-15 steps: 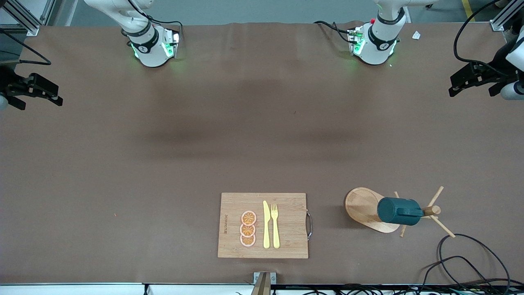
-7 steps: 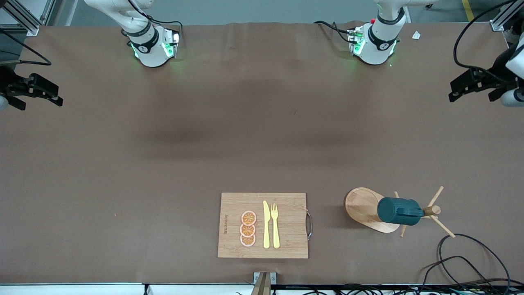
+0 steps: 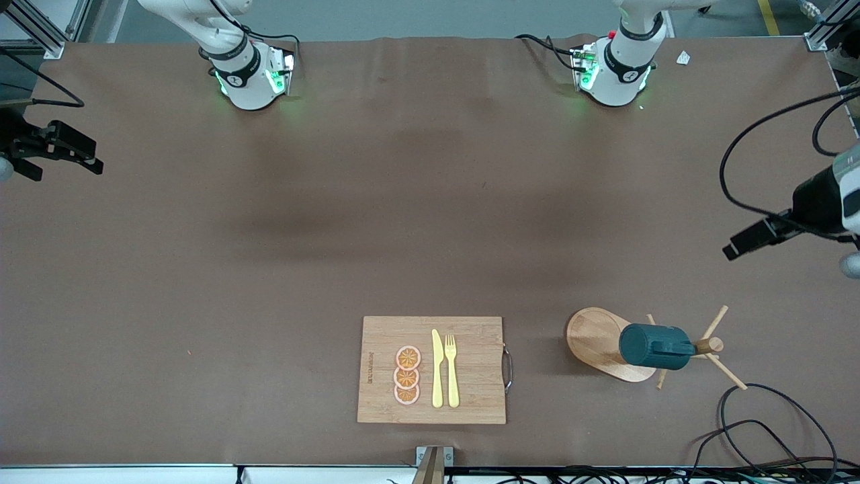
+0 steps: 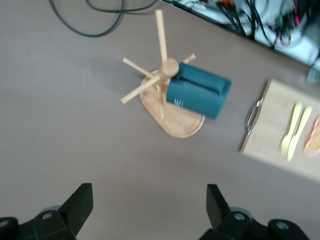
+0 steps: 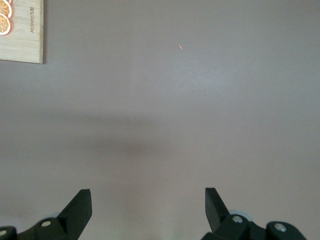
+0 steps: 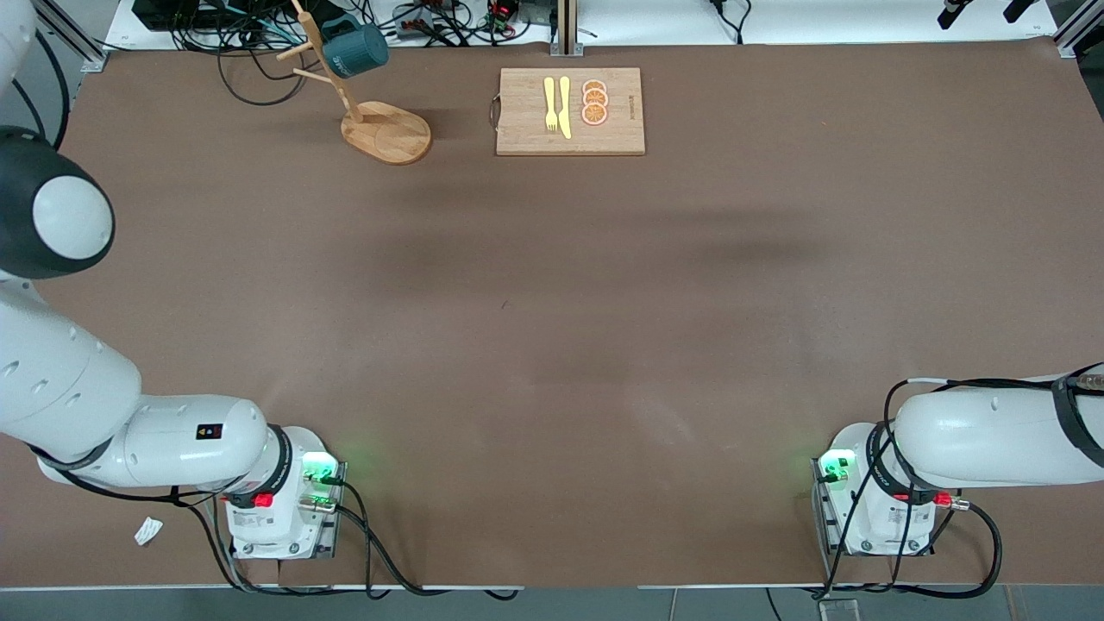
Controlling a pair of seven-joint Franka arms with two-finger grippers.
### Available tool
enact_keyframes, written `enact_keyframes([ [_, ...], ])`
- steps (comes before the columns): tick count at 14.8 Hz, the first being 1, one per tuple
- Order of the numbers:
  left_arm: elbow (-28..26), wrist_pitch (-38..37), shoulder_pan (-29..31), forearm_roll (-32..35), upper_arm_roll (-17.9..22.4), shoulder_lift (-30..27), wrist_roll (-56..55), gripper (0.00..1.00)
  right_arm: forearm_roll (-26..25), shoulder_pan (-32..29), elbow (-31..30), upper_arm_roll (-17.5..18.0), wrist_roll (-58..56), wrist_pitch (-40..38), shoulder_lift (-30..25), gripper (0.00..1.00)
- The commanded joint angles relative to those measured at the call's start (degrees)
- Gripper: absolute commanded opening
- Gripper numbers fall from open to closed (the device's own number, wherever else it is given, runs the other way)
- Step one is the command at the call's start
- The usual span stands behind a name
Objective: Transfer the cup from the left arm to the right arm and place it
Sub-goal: 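Move the left gripper toward the teal mug on the wooden stand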
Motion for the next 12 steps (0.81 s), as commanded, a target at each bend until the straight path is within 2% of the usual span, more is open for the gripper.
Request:
enact_keyframes([
  [1,3.0,3.4,-0.1,-3.1,0.2,2.9,-13.8,1.0,-0.5,0.3,-0.3,0.0,0.1,0.4,-0.3,1.0],
  [3,3.4,6.6,-0.5,-3.3,0.1,4.7,-21.3,1.0,-0.5,0.3,-0.3,0.0,0.1,0.4,-0.3,1.0],
  [4,3.8,7.8,-0.3,-3.4,0.2,5.6,-21.6,1.0,-0.5,0.3,-0.3,0.0,0.1,0.4,-0.3,1.0],
  [8,3.8,14.3,0.1,-10.1,0.2,8.9,-30.0,1.0,-0.5,0.3,-0.3,0.0,0.1,0.4,-0.3,1.0],
  [12,3.9,22.1,0.2,-11.5,0.1,13.2,-39.6,1.0,-0.5,0.3,-0.2,0.0,0.1,0.4,-0.3,1.0],
])
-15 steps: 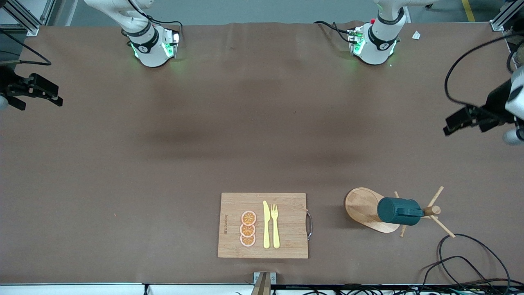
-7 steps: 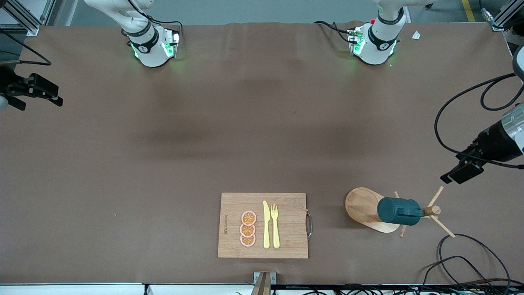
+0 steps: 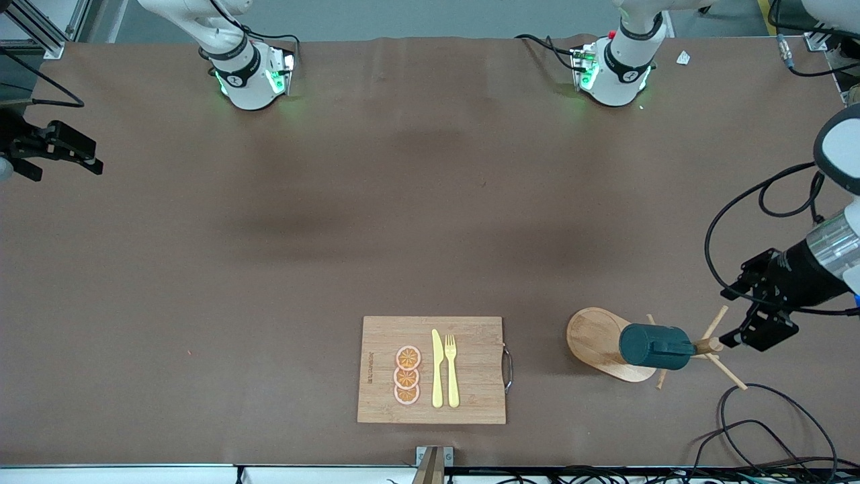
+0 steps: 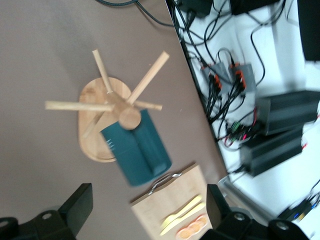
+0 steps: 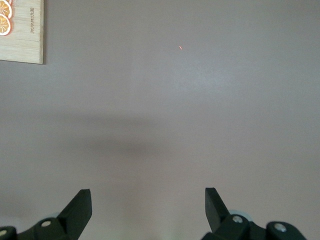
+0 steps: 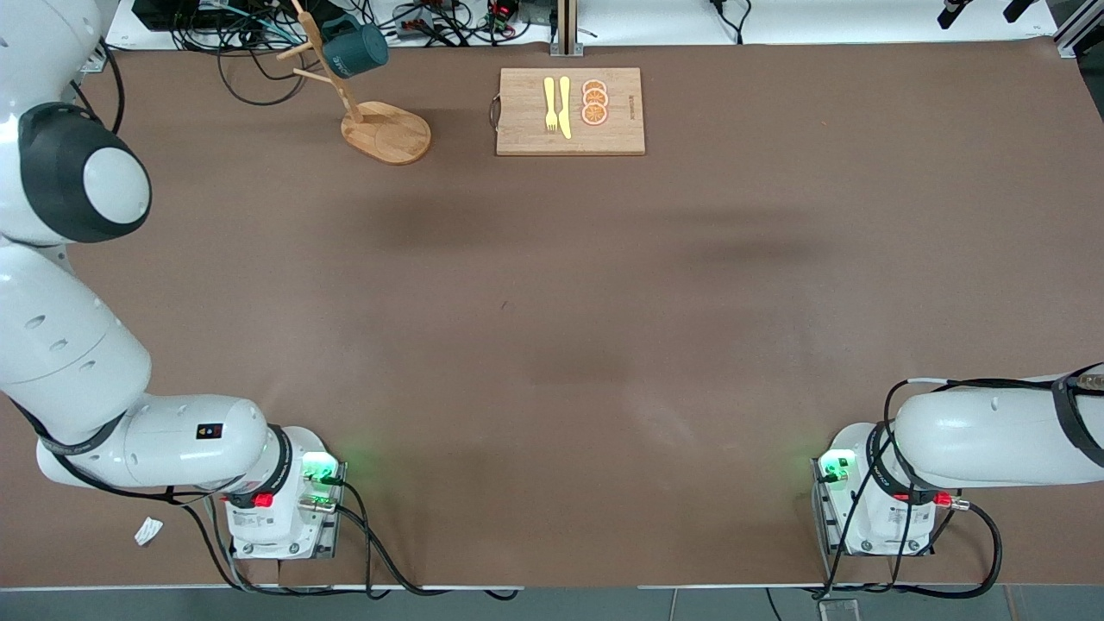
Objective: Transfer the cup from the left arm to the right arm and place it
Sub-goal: 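Move the left gripper toward the teal mug on the wooden stand, then close the left gripper on the teal mug's body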
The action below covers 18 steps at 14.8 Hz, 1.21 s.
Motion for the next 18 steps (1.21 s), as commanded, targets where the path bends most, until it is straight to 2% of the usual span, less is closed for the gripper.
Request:
enact_keyframes([
  [1,2.0,3.3,-0.1,-2.9,0.1,3.5,-5.7,1.0,-0.4,0.3,-0.1,0.0,0.1,0.3,-0.3,1.0],
  [8,1.6,5.9,-0.8,-3.0,-0.3,8.0,-12.3,1.0,-0.4,0.4,0.0,0.0,0.1,0.3,-0.3,1.0],
  [18,1.6,7.8,-1.5,-5.1,-1.5,13.0,-12.4,1.0,-0.4,0.4,0.1,0.0,0.1,0.3,-0.3,1.0],
])
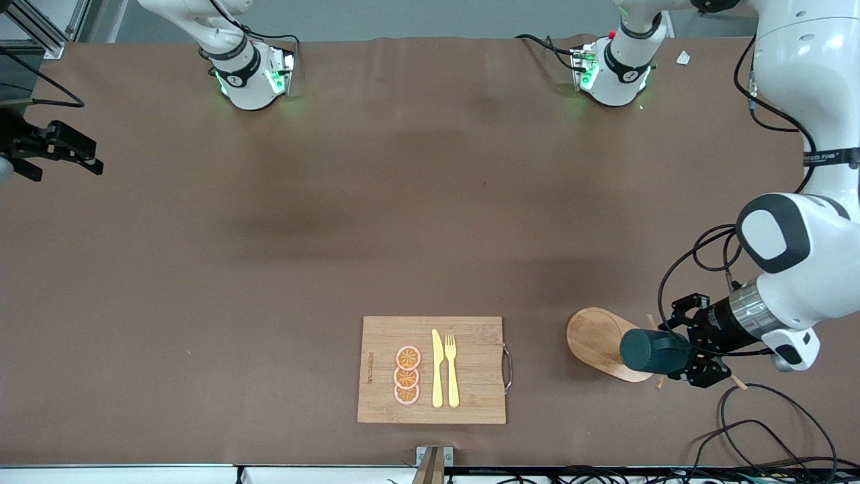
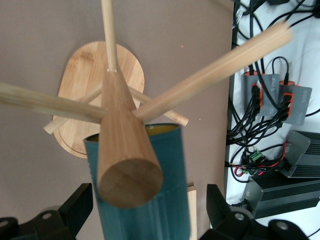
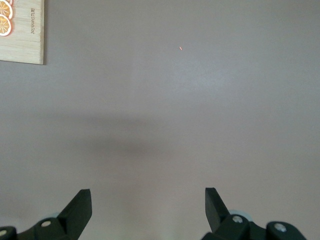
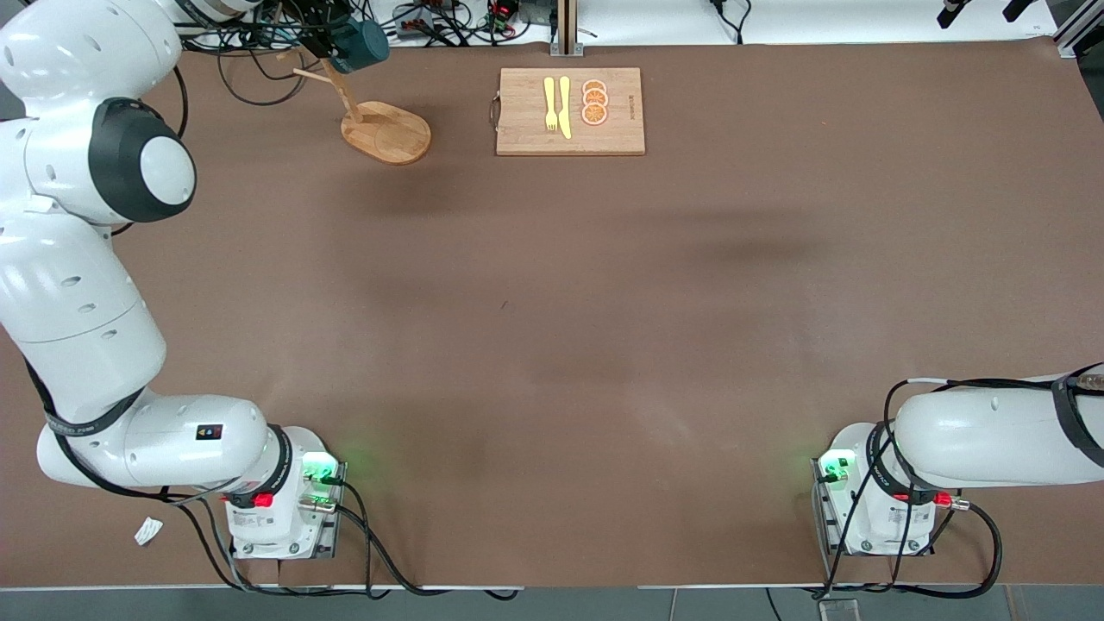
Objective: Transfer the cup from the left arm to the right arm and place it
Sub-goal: 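Close the left gripper on the teal mug's body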
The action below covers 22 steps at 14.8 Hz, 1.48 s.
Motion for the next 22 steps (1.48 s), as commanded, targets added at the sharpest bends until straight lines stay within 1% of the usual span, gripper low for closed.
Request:
enact_keyframes([
  [1,1.4,0.3,-0.9,-1.0,0.0,1.1,-0.5,1.0,-0.4,0.4,0.1,-0.1,0.1,0.2,-0.3,1.0],
  [2,1.4,0.4,-0.8,-1.0,-0.1,1.6,-0.5,0.99,-0.4,0.4,0.1,-0.1,0.1,0.2,-0.3,1.0],
  [3,1.4,0.4,-0.8,-1.1,-0.1,1.7,-0.4,0.97,-0.4,0.4,0.1,-0.1,0.1,0.2,-0.3,1.0],
  [4,1.4,0.4,-0.9,-1.1,-0.1,1.8,-0.4,0.92,-0.4,0.3,0.1,-0.1,0.1,0.2,-0.2,1.0],
  [7,1.4,0.7,-0.9,-1.1,-0.1,2.0,-0.6,0.72,-0.4,0.3,0.1,-0.1,0.1,0.2,-0.2,1.0],
  [8,1.4,0.7,-0.9,-1.1,-0.1,1.9,-0.6,0.67,-0.4,0.3,0.1,-0.1,0.1,0.2,-0.2,1.0],
  [9,1.5,0.7,-0.9,-1.0,0.0,1.9,-0.5,0.64,-0.4,0.3,0.1,-0.1,0.1,0.2,-0.1,1.0],
  [13,1.8,0.6,-1.3,-0.7,-0.8,0.4,-0.2,0.62,-0.4,0.3,0.1,-0.1,0.1,0.1,-0.1,1.0],
  [19,1.8,-0.1,-1.7,0.1,-0.9,-1.5,-0.2,0.62,-0.4,-0.2,0.6,-0.1,-0.2,0.0,1.2,1.0],
  [22,1.7,-0.1,-4.2,3.2,-0.8,-2.8,-0.4,0.61,-0.4,-0.2,0.6,-0.2,-0.2,0.0,1.2,1.0],
])
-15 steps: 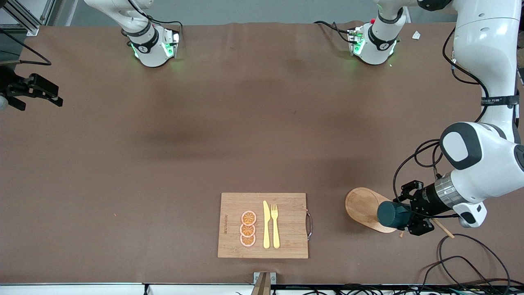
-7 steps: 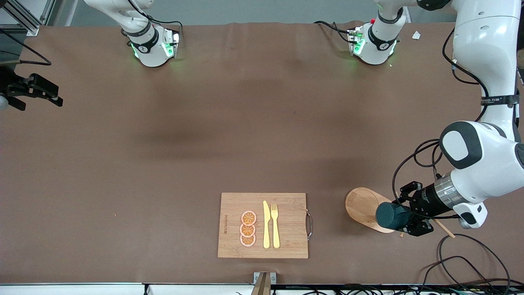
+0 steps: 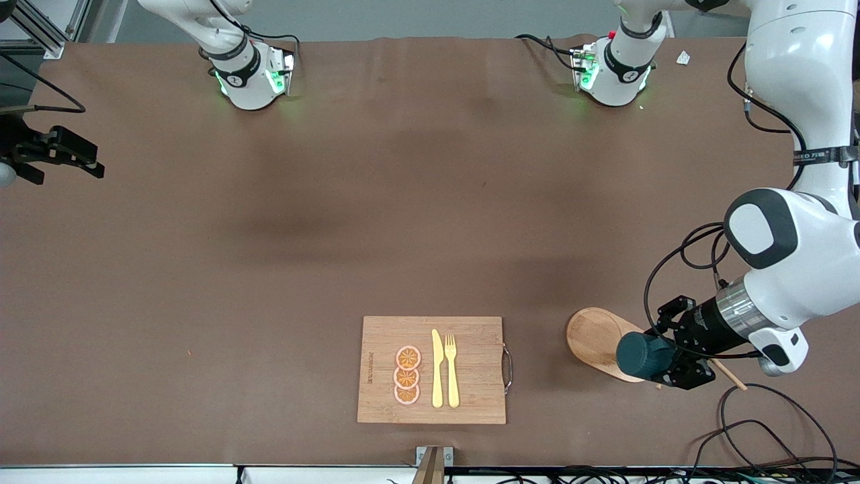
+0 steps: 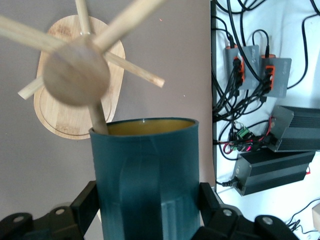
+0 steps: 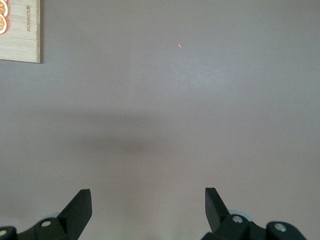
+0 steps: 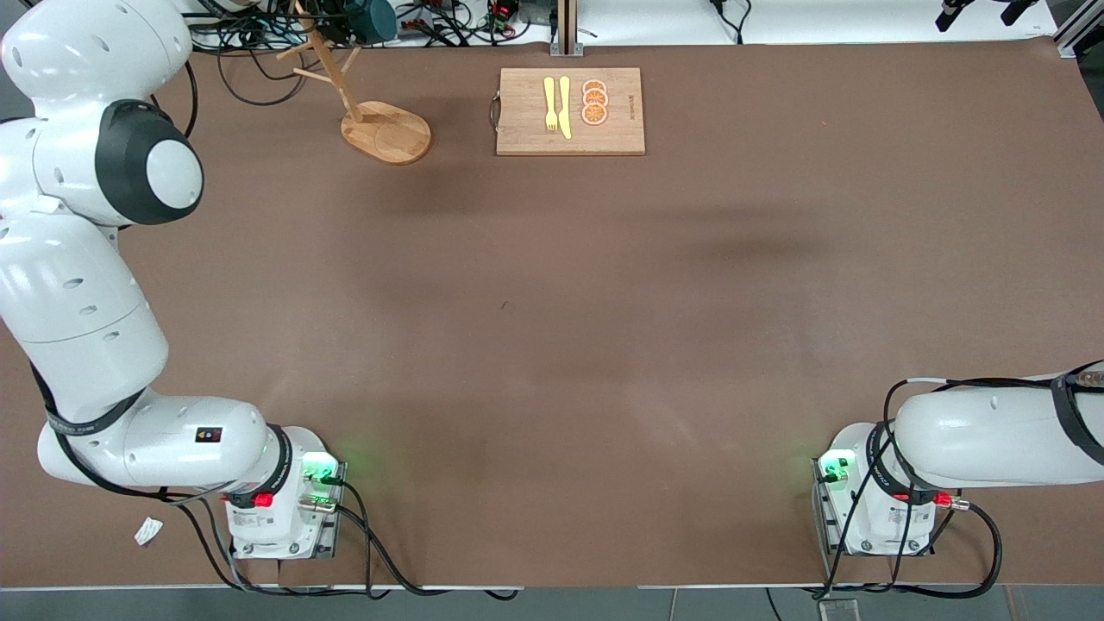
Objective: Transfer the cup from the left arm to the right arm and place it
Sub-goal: 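Close the left gripper on the teal mug's body, then lift the teal mug off the stand with the left gripper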
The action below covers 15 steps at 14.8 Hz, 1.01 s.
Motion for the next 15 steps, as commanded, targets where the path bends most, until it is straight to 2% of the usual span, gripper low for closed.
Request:
enact_keyframes([
  [1,-0.5,-0.3,-3.1,3.6,0.1,-2.1,-0.7,0.61,-0.4,-0.1,0.6,0.1,-0.2,0.0,0.2,1.0],
  [6,-0.4,-0.3,-7.8,4.9,0.4,-3.2,-2.0,0.6,-0.4,0.0,0.6,0.1,-0.3,0.1,0.3,1.0],
  [15,-0.7,-0.3,-19.5,31.1,0.4,-4.1,-5.9,0.57,-0.3,-0.3,0.4,0.1,-0.3,0.3,0.2,1.0],
])
